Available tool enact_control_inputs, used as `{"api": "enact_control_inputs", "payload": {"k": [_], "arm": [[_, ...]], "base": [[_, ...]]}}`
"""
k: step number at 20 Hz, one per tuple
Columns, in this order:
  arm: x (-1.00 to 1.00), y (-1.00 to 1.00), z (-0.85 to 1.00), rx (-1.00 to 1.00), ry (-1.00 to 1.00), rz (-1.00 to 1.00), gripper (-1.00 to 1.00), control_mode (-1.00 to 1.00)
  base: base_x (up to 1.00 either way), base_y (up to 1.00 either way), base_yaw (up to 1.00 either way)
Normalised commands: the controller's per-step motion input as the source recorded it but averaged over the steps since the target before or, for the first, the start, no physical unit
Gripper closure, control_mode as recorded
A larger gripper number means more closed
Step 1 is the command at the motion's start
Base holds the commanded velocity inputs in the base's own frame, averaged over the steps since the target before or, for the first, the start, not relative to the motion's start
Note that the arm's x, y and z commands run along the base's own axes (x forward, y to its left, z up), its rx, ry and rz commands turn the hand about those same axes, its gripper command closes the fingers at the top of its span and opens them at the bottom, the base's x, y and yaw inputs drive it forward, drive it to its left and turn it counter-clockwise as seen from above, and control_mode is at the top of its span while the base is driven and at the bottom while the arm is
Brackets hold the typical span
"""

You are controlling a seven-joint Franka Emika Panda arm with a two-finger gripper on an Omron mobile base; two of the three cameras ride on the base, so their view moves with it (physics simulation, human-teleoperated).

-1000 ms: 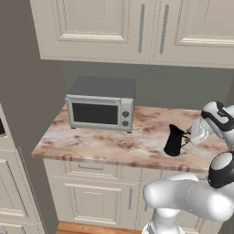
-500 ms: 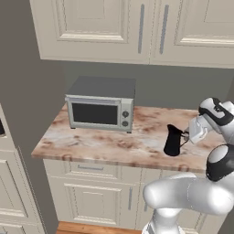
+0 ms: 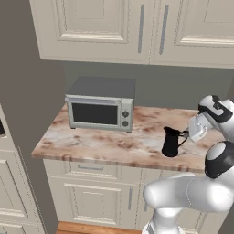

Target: Move the cucumber and tomato from the second highest shelf to the top shelf to make space. Then, place the pitcher from the counter on the cleared second highest shelf.

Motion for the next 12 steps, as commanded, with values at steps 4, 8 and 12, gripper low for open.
{"api": "enact_control_inputs", "payload": {"k": [4,8,12], "arm": [[-0.49,0.44,0.13,0.00,0.00,-0.01,1.00,-1.00],[-0.90,0.51,0.72,0.00,-0.03,-0.15,1.00,-1.00],[-0.98,0.51,0.73,0.00,-0.01,-0.39,1.00,-1.00]], "base": [[0.00,0.00,0.00],[0.00,0.00,0.00],[0.00,0.00,0.00]]}}
